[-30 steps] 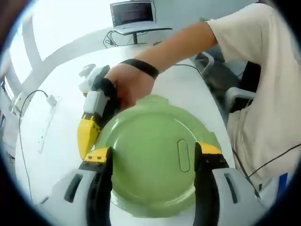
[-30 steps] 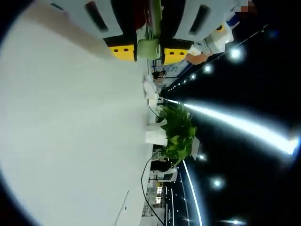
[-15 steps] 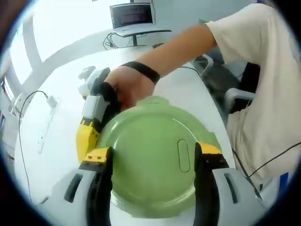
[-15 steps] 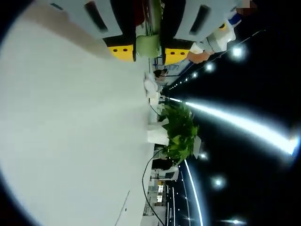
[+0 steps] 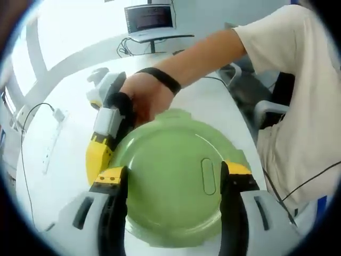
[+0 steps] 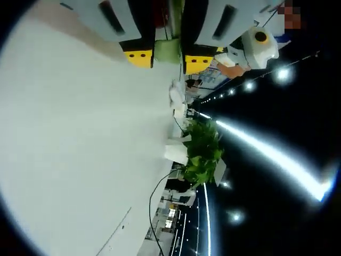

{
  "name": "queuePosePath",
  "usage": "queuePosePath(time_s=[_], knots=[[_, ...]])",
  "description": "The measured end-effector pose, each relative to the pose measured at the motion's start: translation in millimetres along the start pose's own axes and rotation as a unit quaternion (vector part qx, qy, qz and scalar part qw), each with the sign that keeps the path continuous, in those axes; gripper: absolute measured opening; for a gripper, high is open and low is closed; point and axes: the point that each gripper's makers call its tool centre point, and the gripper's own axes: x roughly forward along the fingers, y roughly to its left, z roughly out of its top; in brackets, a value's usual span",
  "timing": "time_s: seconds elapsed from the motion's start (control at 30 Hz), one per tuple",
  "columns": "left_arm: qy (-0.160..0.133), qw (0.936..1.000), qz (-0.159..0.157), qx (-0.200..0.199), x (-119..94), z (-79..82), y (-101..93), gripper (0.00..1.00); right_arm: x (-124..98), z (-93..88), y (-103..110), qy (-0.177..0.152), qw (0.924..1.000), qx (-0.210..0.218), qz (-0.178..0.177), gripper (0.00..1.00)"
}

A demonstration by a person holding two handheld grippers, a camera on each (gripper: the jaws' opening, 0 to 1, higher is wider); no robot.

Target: Open container latches remove lid place lid upside down on tabletop take tomato from container place on tabletop

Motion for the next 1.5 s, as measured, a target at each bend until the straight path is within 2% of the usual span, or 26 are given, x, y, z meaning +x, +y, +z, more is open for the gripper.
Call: queuePosePath(time_s=[0.03, 0.07, 0.1, 0.13, 0.17, 0.2, 0.3, 0.33, 0.37, 0.4, 0.43, 0.47, 0.5, 0.53, 0.57, 0.6, 0.63, 0.67, 0.77, 0.9, 1.0, 1.1, 1.17, 1.3, 1.33, 1.5], knots=[[0.0, 1.0, 0.0, 0.0, 0, 0.0, -0.1, 0.63, 0, 1.1, 0, 0.0, 0.9999, -0.015, -0.001, 0.11], [-0.02, 0.9998, -0.006, 0.005, 2, 6.6, -1.2, 0.62, -11, 58.8, -8, -0.147, 0.9854, -0.081, -0.026, 0.0], [-0.01, 0.9997, -0.007, 0.019, 5, 5.1, -0.6, 0.62, -18, 13.7, -6, 0.017, 0.9995, -0.006, -0.026, 0.0], [-0.002, 0.9999, -0.012, 0.005, 8, 3.8, -1.2, 0.62, -3, 30.6, 0, -0.03, 0.9944, -0.102, -0.003, 0.0], [-0.002, 0.9999, -0.008, 0.011, 9, 4.7, 1.8, 0.62, -1, 30.7, -2, -0.03, 0.9977, -0.061, -0.008, 0.0], [-0.002, 0.9999, -0.01, 0.009, 5, 2.9, -1.9, 0.62, -2, 26.9, -5, -0.028, 0.9979, -0.057, -0.007, 0.0], [-0.006, 0.9999, -0.012, 0.01, 1, 2.7, -7.1, 0.62, 0, 15.3, -3, -0.033, 0.9957, -0.085, -0.017, 0.0], [-0.006, 0.9999, -0.012, 0.01, 1, 2.6, -7.6, 0.62, -4, 31.2, -3, -0.022, 0.9989, -0.04, -0.006, 0.0], [-0.006, 0.9999, -0.011, 0.005, 1, 2.1, -7.3, 0.62, -6, 41.5, -9, -0.02, 0.999, -0.039, -0.008, 0.0], [-0.006, 0.9999, -0.011, 0.006, 1, 2.2, -6.9, 0.62, -3, 37.1, -24, -0.032, 0.9922, -0.117, -0.028, 0.0], [-0.004, 0.9999, -0.01, 0.004, 0, 1.8, -6.4, 0.62, -3, 36.0, -24, -0.031, 0.992, -0.118, -0.03, 0.0], [-0.004, 0.9999, -0.01, 0.004, 0, 2.1, -6.0, 0.62, -2, 32.4, -28, -0.048, 0.9779, -0.197, -0.051, 0.0], [-0.003, 0.9999, -0.009, 0.004, 0, 2.1, -5.7, 0.62, 1, 17.4, -19, -0.052, 0.9829, -0.171, -0.046, 0.0], [-0.004, 0.9999, -0.009, 0.004, 0, 2.1, -5.5, 0.62, -7, 46.7, -6, -0.033, 0.9991, -0.022, -0.017, 0.0], [-0.004, 0.9999, -0.008, 0.005, 0, 2.1, -5.3, 0.62, -11, 69.2, -10, -0.047, 0.9982, -0.031, -0.019, 0.0], [-0.005, 0.9999, -0.008, 0.005, 0, 2.1, -5.3, 0.62, -10, 64.9, -17, -0.065, 0.9946, -0.074, -0.031, 0.0], [-0.005, 1.0, -0.007, 0.005, 0, 2.1, -5.2, 0.62, -12, 64.7, -16, -0.067, 0.9951, -0.067, -0.029, 0.02], [-0.006, 1.0, -0.007, 0.004, 0, 2.1, -5.2, 0.62, -11, 47.4, -12, -0.079, 0.9924, -0.088, -0.031, 0.06], [-0.007, 1.0, -0.005, 0.004, 0, 2.0, -5.1, 0.62, -19, 50.3, -10, -0.092, 0.9917, -0.083, -0.034, 0.1], [-0.005, 1.0, -0.005, 0.005, 1, 2.2, -5.2, 0.62, -31, 42.4, -5, -0.112, 0.9901, -0.079, -0.032, 0.1], [-0.004, 1.0, -0.005, 0.005, 1, 2.1, -5.3, 0.62, -37, 45.8, -3, -0.119, 0.9899, -0.072, -0.029, 0.1], [-0.002, 1.0, -0.005, 0.005, 1, 2.1, -5.4, 0.62, -39, 31.2, 7, -0.125, 0.9885, -0.08, -0.027, 0.1], [-0.001, 1.0, -0.005, 0.005, 1, 2.1, -5.6, 0.62, -40, 29.9, 12, -0.128, 0.9881, -0.081, -0.026, 0.1], [-0.001, 1.0, -0.004, 0.004, 1, 2.2, -5.8, 0.62, -45, 32.9, 21, -0.134, 0.9866, -0.09, -0.025, 0.1], [-0.001, 1.0, -0.004, 0.004, 1, 2.3, -5.8, 0.62, -48, 39.2, 23, -0.137, 0.9857, -0.094, -0.026, 0.1], [-0.001, 1.0, -0.003, 0.004, 1, 2.7, -6.1, 0.62, -59, 38.9, 37, -0.156, 0.9809, -0.112, -0.029, 0.11]])
